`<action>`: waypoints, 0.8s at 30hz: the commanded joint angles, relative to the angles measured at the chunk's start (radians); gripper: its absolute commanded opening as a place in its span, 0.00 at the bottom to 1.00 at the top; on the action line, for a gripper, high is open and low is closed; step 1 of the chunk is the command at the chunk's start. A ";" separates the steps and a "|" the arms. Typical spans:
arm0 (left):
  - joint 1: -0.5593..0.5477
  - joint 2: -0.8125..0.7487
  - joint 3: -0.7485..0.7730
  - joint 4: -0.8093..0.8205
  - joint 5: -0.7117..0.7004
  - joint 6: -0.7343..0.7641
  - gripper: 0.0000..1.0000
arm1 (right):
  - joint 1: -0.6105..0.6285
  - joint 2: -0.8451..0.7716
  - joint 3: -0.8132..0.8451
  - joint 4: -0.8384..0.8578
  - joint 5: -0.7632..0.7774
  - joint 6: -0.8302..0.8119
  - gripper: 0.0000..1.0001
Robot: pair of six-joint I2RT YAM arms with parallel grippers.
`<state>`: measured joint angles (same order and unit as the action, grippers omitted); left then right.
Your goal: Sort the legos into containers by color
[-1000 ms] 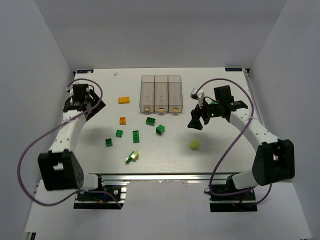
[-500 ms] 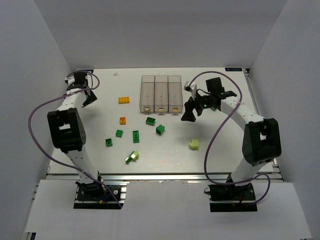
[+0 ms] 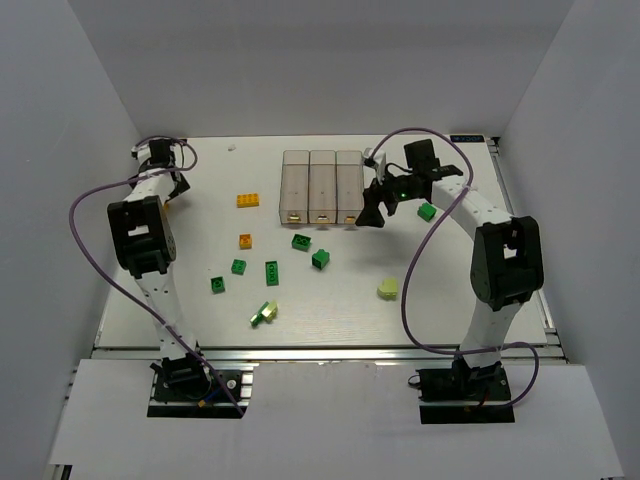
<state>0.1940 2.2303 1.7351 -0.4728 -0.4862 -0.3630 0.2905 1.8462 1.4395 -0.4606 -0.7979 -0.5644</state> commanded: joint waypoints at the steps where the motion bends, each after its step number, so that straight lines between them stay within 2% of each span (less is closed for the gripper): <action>1: 0.030 0.005 0.058 0.036 -0.002 -0.007 0.98 | 0.002 0.010 0.059 -0.015 -0.034 0.001 0.89; 8: 0.067 0.038 0.066 0.071 0.034 -0.033 0.96 | -0.001 0.013 0.067 -0.021 -0.027 0.006 0.89; 14: 0.091 0.037 0.043 0.114 0.067 -0.073 0.87 | -0.004 0.007 0.087 -0.041 -0.017 -0.008 0.89; 21: 0.107 -0.049 -0.106 0.221 0.170 -0.105 0.62 | -0.010 -0.039 0.052 -0.035 0.000 -0.011 0.89; 22: 0.107 -0.060 -0.121 0.227 0.179 -0.109 0.52 | -0.010 -0.054 0.045 -0.033 0.002 -0.011 0.89; 24: 0.111 -0.084 -0.156 0.247 0.201 -0.114 0.42 | -0.008 -0.068 0.026 -0.033 0.005 -0.018 0.89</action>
<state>0.2958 2.2372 1.6314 -0.2600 -0.3573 -0.4511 0.2871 1.8465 1.4754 -0.4885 -0.7872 -0.5629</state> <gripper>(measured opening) 0.552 0.894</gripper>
